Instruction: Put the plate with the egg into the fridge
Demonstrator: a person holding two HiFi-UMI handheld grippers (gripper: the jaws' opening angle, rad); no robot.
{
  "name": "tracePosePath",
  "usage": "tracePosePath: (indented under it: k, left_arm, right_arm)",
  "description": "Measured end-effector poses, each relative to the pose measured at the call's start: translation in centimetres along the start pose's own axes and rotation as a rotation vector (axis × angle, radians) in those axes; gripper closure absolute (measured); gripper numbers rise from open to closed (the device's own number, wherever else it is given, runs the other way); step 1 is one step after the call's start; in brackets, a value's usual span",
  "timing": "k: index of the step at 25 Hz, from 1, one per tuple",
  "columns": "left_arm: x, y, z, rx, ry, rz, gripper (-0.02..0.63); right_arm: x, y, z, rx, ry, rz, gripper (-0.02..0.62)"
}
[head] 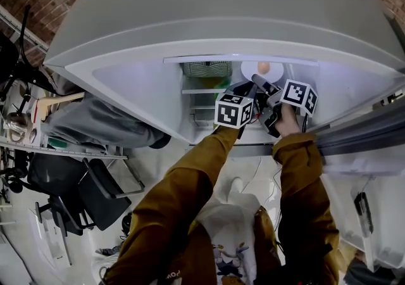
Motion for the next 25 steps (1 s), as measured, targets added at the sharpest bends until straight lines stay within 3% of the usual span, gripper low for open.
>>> tracePosePath:
  k: [7,13,15,20,25]
  left_arm:
    - [-0.6,0.4,0.6,-0.014,0.003,0.011,0.594]
    - [-0.7,0.5,0.5,-0.013,0.004,0.015,0.594]
    - [-0.8,0.5,0.5,-0.015,-0.001,0.021,0.594]
    - [-1.0,0.5,0.1,-0.024,-0.020,0.016,0.594]
    - [-0.9,0.8,-0.3,-0.040,-0.025,0.001,0.594]
  right_arm:
    - [-0.6,-0.8,0.3,-0.047,0.088,0.132,0.331]
    - [-0.7,-0.6,0.4,-0.046,0.084,0.158,0.331]
    - [-0.7,-0.5,0.5,-0.009,0.061,0.176,0.332]
    - [-0.2,-1.2,1.4,0.204,-0.036,0.148,0.333]
    - [0.5,-1.2,1.8,0.261,-0.049,0.095,0.333]
Point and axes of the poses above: the fingertips, and each gripper's own axes: x backward along the fingers, z to its left, y out of its top, the point moved 8 cm from there along x, backward along the fingers, and after that the axes turned 6 degrees about -y, right-handed, at the moved point
